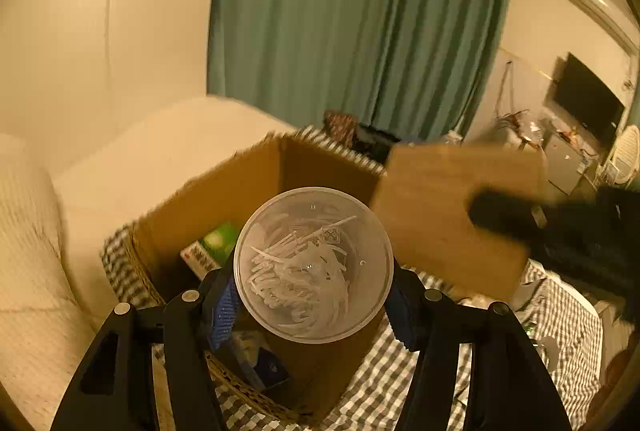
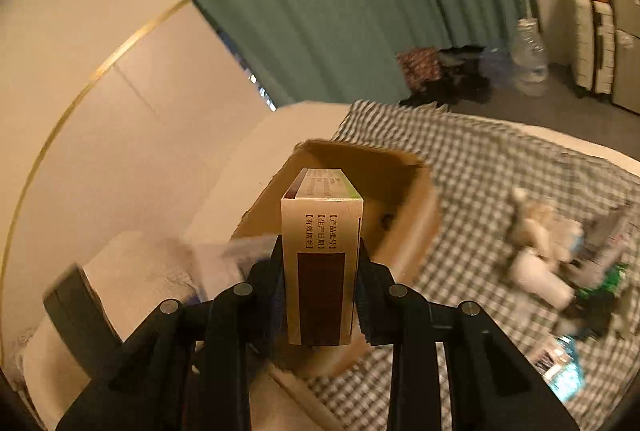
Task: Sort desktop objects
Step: 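Drop the container and medicine box into the cardboard box with both tools, then grasp the white sachet with the left tool while the right grasps the tape roll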
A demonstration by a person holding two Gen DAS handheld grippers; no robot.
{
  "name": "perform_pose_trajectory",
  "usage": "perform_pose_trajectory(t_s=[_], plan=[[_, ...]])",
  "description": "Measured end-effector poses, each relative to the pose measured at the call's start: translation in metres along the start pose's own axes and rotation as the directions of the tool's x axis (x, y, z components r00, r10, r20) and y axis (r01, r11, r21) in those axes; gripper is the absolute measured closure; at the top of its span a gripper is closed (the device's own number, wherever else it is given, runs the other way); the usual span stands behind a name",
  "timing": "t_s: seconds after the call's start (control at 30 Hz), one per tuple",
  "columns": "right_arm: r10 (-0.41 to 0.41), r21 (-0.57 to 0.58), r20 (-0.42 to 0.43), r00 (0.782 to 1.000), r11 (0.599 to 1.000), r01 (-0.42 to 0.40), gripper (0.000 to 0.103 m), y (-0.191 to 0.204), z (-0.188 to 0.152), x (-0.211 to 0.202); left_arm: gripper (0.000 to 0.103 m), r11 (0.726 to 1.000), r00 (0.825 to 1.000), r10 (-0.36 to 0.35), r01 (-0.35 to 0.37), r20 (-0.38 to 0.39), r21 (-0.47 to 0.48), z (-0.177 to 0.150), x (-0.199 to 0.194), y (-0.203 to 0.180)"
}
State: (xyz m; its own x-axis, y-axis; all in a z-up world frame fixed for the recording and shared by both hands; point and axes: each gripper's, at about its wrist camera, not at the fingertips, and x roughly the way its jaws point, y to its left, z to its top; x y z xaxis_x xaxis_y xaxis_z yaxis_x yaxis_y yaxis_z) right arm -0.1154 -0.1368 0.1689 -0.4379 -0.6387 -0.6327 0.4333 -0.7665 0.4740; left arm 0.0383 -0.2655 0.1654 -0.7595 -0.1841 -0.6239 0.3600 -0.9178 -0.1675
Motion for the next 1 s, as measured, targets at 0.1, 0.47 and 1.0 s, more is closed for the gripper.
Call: perform_pose_trajectory(t_s=[0.1, 0.47, 1.0], plan=[[-0.005, 0.010, 0.003, 1.000, 1.000, 0.005, 0.056, 0.008, 0.010, 0.024, 0.033, 1.000, 1.000, 0.020, -0.020, -0.015, -0.003, -0.006, 0.011, 0.007], [-0.215, 0.056, 0.193, 0.957, 0.976, 0.209, 0.026, -0.026, 0.008, -0.078, 0.000, 1.000, 1.000, -0.005, 0.004, -0.003, -0.018, -0.002, 0.003, -0.005], [-0.557, 0.319, 0.059, 0.828, 0.797, 0.513, 0.026, -0.204, -0.149, -0.182, 0.000, 0.945, 0.926, -0.222, 0.282, -0.305, 0.167, -0.121, 0.048, -0.179]])
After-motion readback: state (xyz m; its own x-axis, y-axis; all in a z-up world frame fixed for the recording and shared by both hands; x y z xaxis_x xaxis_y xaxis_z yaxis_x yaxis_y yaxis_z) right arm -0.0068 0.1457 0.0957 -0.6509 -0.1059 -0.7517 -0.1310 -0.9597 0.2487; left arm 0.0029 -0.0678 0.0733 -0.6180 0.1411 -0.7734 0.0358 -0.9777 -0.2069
